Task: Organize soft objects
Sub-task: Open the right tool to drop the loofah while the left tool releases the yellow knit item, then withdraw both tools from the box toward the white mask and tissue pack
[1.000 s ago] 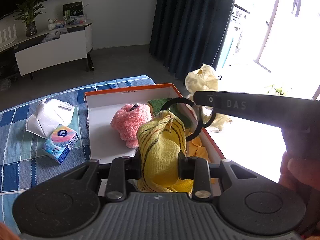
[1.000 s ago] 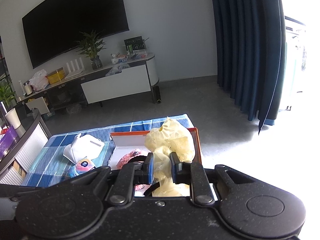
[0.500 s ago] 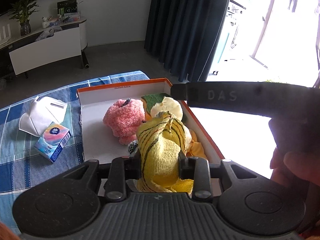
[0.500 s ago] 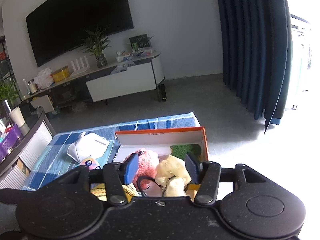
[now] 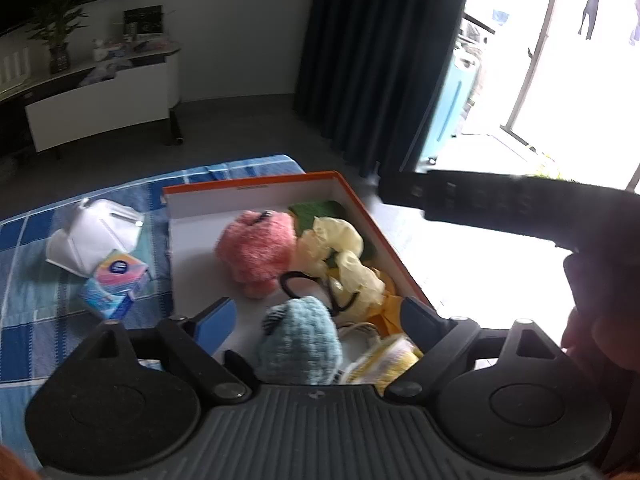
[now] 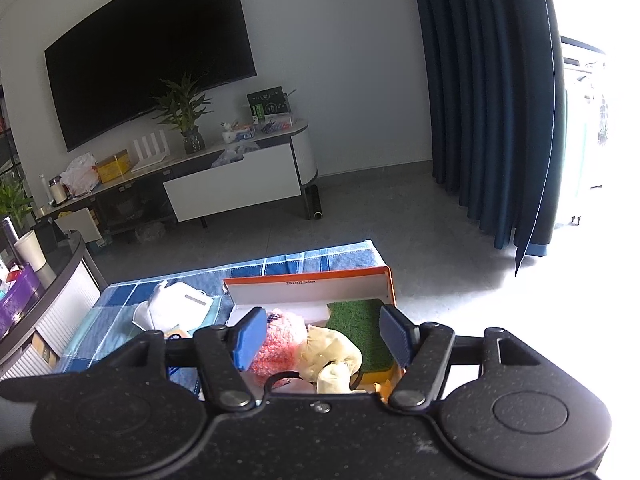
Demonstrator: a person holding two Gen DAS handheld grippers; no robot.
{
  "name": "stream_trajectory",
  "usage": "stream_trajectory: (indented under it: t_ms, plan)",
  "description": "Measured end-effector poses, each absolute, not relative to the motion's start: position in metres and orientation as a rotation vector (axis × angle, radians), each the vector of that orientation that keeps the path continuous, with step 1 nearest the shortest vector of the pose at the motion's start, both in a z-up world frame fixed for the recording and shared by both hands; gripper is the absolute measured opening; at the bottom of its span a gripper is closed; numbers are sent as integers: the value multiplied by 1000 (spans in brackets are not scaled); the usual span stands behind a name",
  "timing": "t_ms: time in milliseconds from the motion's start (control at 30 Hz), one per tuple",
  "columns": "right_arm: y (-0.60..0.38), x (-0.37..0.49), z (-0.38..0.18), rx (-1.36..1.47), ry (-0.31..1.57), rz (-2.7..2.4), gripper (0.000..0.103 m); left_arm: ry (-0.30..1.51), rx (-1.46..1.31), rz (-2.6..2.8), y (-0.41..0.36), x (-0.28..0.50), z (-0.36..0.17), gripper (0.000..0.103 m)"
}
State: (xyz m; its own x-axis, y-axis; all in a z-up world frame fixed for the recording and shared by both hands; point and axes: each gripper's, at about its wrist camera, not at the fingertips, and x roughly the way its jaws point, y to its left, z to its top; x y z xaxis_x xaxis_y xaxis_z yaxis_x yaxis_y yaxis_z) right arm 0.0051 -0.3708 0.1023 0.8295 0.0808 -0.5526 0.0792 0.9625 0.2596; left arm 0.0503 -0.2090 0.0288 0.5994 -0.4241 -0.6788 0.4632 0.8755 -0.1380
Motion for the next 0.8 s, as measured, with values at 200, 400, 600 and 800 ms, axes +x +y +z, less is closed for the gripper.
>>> stream_trajectory:
  t_ms: [200, 400, 600, 800]
  plan:
    - [-362, 2, 107, 266, 589, 16, 78, 765, 5, -435, -179, 56, 37, 95]
    - [-344, 4, 107, 251, 601, 50, 79, 759, -9, -350, -155, 58, 44, 96]
    - [-324, 9, 104, 236, 620, 94, 80, 774, -16, -259, -131, 62, 45, 96]
    - [-306, 13, 101, 217, 639, 129, 80, 783, -17, -206, -112, 64, 44, 96]
